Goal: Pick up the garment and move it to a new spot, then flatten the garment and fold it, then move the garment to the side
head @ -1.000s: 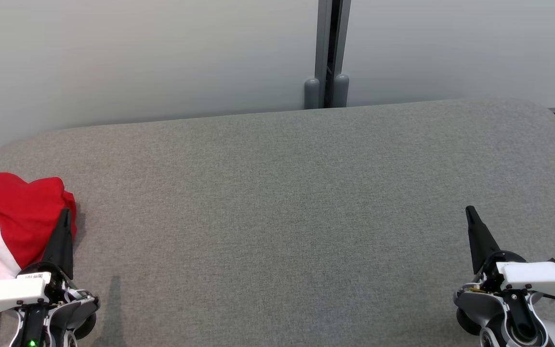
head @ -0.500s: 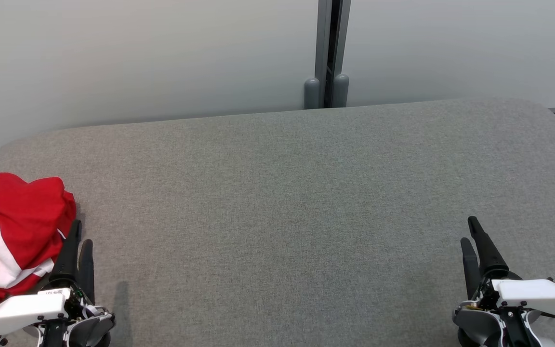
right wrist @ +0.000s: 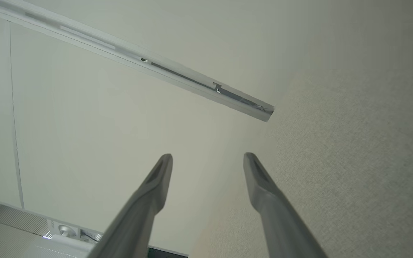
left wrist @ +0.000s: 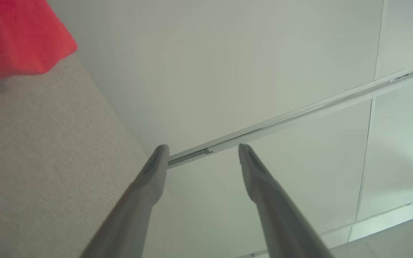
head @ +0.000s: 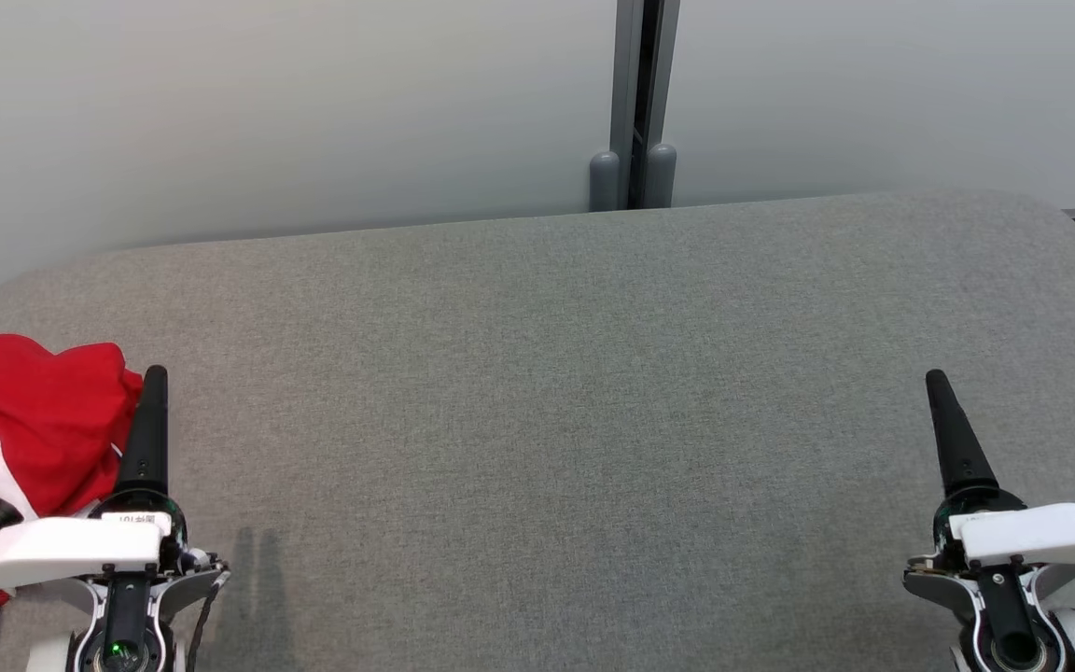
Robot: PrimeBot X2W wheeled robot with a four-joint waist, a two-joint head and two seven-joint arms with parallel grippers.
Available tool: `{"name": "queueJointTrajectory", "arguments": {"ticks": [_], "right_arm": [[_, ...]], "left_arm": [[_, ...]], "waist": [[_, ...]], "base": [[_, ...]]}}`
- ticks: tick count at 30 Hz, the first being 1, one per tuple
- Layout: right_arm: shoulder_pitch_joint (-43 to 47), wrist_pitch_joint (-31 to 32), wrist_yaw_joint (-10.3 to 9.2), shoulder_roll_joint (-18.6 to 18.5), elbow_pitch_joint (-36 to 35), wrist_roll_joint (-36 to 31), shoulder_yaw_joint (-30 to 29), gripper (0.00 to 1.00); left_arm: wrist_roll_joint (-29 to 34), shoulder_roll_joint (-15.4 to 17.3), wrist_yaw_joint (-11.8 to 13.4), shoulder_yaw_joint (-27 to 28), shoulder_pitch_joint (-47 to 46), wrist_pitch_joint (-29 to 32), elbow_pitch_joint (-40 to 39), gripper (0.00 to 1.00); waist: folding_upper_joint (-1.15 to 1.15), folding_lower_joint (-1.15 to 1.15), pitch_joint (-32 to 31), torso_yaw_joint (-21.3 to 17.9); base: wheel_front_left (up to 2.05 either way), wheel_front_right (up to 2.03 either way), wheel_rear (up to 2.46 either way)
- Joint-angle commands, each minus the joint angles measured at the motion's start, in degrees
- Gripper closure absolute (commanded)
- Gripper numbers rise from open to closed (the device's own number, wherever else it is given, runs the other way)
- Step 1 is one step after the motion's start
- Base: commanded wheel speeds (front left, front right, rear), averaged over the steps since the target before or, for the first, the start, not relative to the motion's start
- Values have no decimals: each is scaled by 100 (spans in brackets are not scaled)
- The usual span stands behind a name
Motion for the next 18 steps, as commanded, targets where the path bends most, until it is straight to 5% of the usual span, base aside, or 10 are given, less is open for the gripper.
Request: {"name": "queueJointTrajectory", "arguments": {"ticks": [1, 18], "right_arm": [[-176, -58, 8, -79, -169, -254, -13, 0], [-26, -310, 9, -160, -603, -2639, 20, 0]], "left_arm": [[253, 79, -21, -36, -209, -61, -164, 0], [2491, 131, 30, -432, -20, -584, -616, 0]], "waist": [[0, 0, -1, -1], [0, 0, -29, -8]], "base": [[0, 0, 0], [0, 0, 0]]}}
